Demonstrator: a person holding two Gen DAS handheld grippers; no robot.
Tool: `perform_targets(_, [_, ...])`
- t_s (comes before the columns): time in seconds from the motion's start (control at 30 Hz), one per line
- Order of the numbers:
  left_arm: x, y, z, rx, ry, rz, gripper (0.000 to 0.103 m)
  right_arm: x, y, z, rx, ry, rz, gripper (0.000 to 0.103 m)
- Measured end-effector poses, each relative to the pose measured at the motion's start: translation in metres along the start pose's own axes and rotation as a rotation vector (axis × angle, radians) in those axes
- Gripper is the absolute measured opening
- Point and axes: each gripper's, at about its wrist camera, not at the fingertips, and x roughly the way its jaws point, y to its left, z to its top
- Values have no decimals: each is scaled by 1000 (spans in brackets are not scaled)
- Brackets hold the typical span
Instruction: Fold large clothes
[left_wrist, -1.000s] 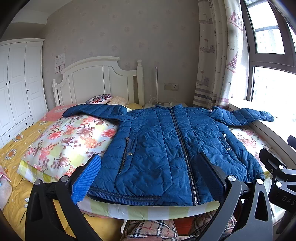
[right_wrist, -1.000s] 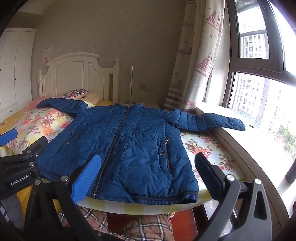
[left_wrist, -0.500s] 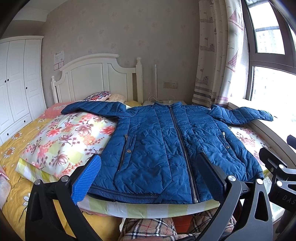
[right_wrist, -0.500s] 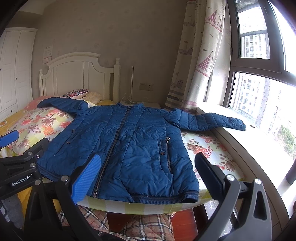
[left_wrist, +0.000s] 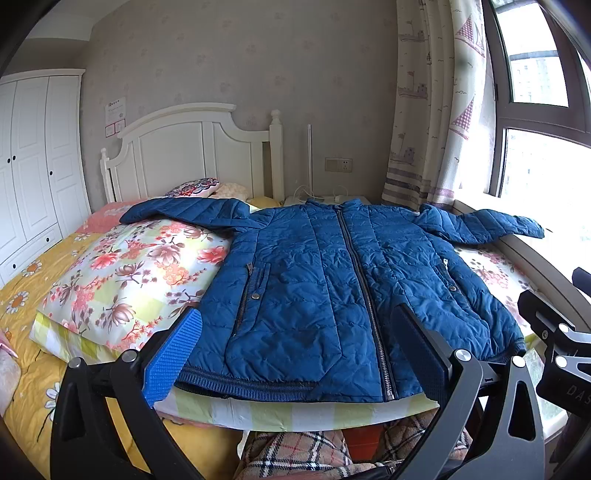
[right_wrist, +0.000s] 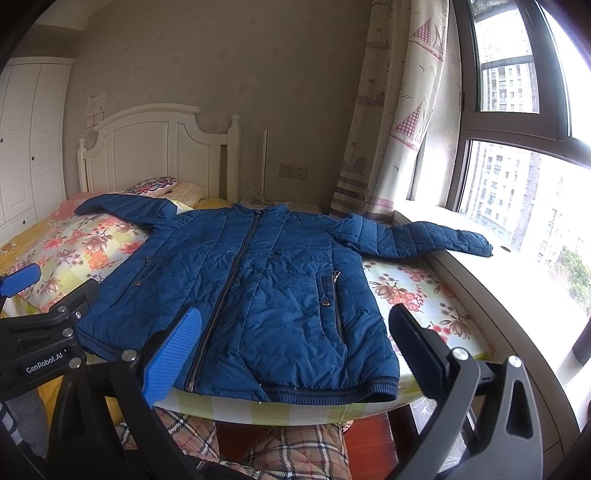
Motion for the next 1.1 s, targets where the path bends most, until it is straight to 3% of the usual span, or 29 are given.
perform_targets(0.7, [6, 3, -7, -2, 27, -4, 98, 9, -2, -3, 12, 35, 23, 101])
perform_targets(1.1, [52, -3, -4, 3, 153, -26, 98, 56, -20, -4, 56, 100, 33, 101])
